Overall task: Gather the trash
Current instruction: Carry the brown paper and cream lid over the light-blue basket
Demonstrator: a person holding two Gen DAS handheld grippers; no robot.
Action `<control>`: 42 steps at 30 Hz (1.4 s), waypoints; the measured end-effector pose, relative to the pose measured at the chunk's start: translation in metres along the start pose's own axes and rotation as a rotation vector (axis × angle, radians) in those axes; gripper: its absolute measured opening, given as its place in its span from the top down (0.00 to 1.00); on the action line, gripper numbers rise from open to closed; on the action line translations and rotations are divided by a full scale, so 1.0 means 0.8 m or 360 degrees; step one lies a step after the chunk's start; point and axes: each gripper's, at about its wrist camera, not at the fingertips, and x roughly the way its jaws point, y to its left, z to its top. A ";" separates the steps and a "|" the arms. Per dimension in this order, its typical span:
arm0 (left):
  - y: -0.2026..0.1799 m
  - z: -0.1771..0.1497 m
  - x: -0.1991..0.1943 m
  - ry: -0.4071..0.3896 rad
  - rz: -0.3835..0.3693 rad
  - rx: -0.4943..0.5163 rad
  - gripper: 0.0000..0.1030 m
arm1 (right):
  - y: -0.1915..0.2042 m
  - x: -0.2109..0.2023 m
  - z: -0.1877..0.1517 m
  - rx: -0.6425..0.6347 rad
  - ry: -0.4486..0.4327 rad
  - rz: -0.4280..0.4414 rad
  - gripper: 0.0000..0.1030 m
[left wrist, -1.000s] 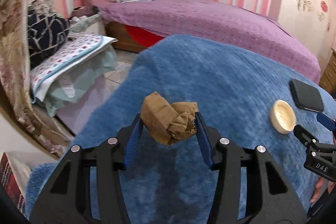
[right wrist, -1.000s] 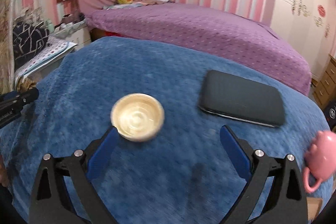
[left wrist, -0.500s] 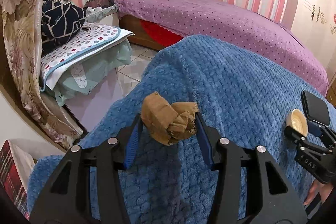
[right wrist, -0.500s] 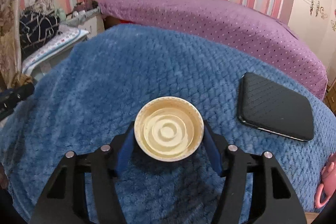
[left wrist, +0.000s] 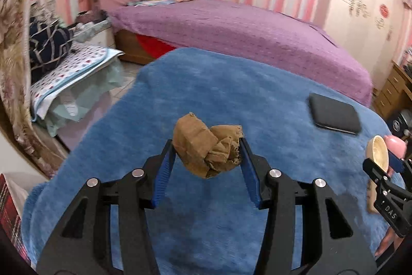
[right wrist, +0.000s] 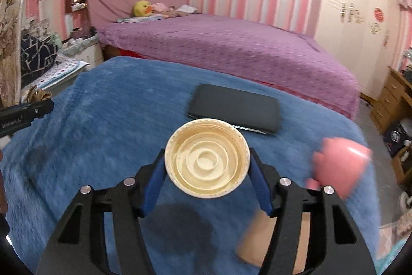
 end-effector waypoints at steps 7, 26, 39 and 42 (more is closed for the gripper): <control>-0.073 -0.026 -0.024 0.0017 -0.0130 0.0095 0.53 | -0.091 -0.081 -0.055 0.0112 -0.0001 -0.0188 0.41; -0.225 -0.093 -0.069 -0.0012 -0.0349 0.0360 0.53 | -0.278 -0.199 -0.183 0.0429 -0.0029 -0.0565 0.41; -0.392 -0.191 -0.125 -0.0008 -0.0662 0.0575 0.52 | -0.380 -0.236 -0.238 0.0530 0.0027 -0.0778 0.41; -0.439 -0.214 -0.141 0.0013 -0.0761 0.0624 0.52 | -0.402 -0.245 -0.249 0.0563 0.0045 -0.0806 0.41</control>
